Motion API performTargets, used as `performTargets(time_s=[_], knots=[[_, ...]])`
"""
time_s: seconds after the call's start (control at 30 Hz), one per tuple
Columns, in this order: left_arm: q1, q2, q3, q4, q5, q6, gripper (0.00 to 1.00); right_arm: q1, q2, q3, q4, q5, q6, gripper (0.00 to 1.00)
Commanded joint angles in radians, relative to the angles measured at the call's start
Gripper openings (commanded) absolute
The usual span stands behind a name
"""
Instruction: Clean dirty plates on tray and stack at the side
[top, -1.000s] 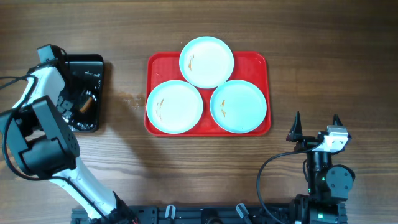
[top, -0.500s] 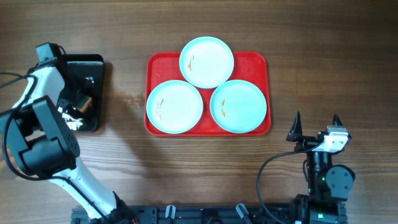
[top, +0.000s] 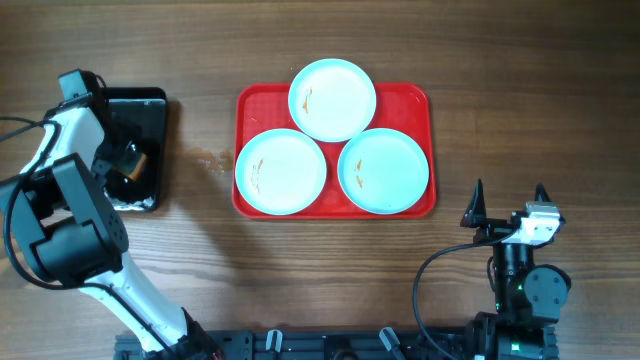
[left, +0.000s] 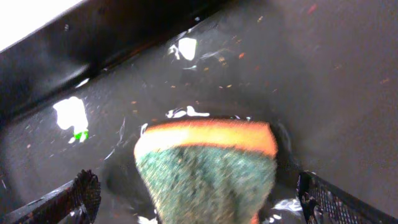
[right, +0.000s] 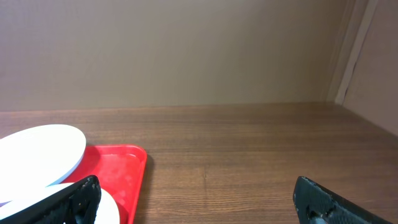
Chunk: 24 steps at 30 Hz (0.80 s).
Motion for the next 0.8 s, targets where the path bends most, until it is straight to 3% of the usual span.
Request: performTargets(time_s=[0.0, 0.1, 0.3, 0.33, 0.4, 0.43, 0.5, 0.63, 0.67, 0.73, 0.77], knots=[[0.002, 0.018, 0.012, -0.023, 0.052, 0.002, 1.00, -0.005, 0.001, -0.002, 0.002, 0.011, 0.002, 1.00], [0.002, 0.018, 0.012, -0.040, 0.102, 0.002, 1.00, -0.005, 0.001, -0.002, 0.002, 0.011, 0.002, 1.00], [0.002, 0.018, 0.012, -0.074, 0.155, 0.001, 0.56, -0.005, 0.001, -0.002, 0.002, 0.011, 0.002, 1.00], [0.002, 0.019, 0.012, -0.077, 0.155, 0.001, 0.39, -0.005, 0.001, -0.002, 0.002, 0.011, 0.002, 0.99], [0.002, 0.018, 0.012, -0.080, 0.154, 0.001, 0.14, -0.005, 0.001, -0.002, 0.002, 0.011, 0.002, 1.00], [0.002, 0.019, 0.012, -0.080, 0.154, 0.001, 0.08, -0.005, 0.001, -0.002, 0.002, 0.011, 0.002, 1.00], [0.002, 0.019, 0.012, -0.080, 0.154, 0.001, 0.04, -0.005, 0.001, -0.002, 0.002, 0.011, 0.002, 1.00], [0.002, 0.018, 0.012, -0.080, 0.154, 0.001, 0.05, -0.005, 0.001, -0.002, 0.002, 0.011, 0.002, 1.00], [0.002, 0.018, 0.012, -0.080, 0.154, 0.001, 0.24, -0.005, 0.001, -0.002, 0.002, 0.011, 0.002, 1.00], [0.002, 0.018, 0.012, -0.084, 0.154, 0.001, 1.00, -0.005, 0.001, -0.002, 0.002, 0.011, 0.002, 1.00], [0.002, 0.018, 0.012, -0.087, 0.154, 0.001, 1.00, -0.005, 0.001, -0.002, 0.002, 0.011, 0.002, 1.00]])
